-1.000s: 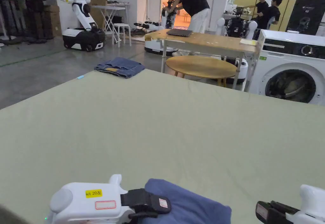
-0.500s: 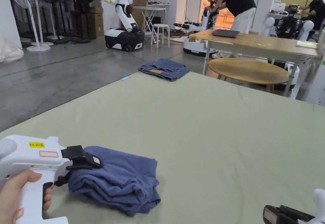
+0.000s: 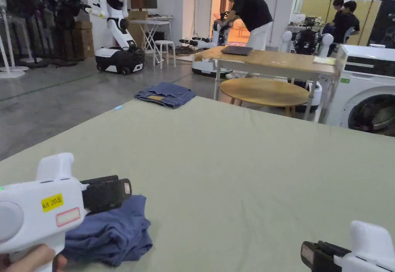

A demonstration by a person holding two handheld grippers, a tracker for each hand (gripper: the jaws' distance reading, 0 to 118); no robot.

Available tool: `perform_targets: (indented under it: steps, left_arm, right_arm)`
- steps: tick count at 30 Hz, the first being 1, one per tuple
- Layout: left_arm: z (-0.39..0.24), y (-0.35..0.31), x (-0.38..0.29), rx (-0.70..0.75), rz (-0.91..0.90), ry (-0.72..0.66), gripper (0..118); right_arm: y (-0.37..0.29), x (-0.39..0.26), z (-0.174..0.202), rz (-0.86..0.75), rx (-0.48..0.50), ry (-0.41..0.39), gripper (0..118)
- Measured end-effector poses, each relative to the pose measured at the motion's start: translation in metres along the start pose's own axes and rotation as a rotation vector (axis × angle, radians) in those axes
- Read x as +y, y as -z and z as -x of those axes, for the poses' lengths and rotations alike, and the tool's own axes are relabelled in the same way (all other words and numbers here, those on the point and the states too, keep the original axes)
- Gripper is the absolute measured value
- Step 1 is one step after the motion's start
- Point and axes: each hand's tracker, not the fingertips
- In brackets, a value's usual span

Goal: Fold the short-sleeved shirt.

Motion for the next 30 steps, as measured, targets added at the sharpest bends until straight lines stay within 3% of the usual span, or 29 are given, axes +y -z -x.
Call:
perform_targets:
  steps: [2, 3, 8, 12, 16, 24, 30]
  left_arm:
    - [-0.053, 0.012, -0.022, -0.013, 0.039, 0.066, 7]
    - [-0.07, 0.02, -0.034, -0.001, 0.04, 0.111, 0]
    - [-0.184, 0.035, -0.083, -0.068, 0.067, 0.22, 0]
    - [-0.259, 0.027, -0.098, -0.092, -0.04, 0.313, 0]
    - [-0.319, 0.003, -0.095, -0.135, -0.177, 0.409, 0]
    - [-0.351, -0.034, -0.087, -0.103, -0.397, 0.417, 0]
    - [-0.348, -0.045, -0.093, -0.053, -0.44, 0.446, 0]
  right_arm:
    - [-0.019, -0.002, -0.007, -0.025, -0.024, 0.009, 0]
    - [-0.029, -0.003, -0.012, -0.044, -0.055, 0.007, 0]
    - [-0.088, -0.008, -0.038, -0.144, -0.244, -0.06, 0]
    - [-0.138, -0.007, -0.068, -0.249, -0.308, -0.028, 0]
    - [-0.18, 0.001, -0.089, -0.372, -0.44, -0.029, 0]
    - [-0.225, 0.006, -0.084, -0.647, -0.643, -0.137, 0]
    - [-0.223, -0.004, -0.078, -0.681, -0.616, -0.149, 0]
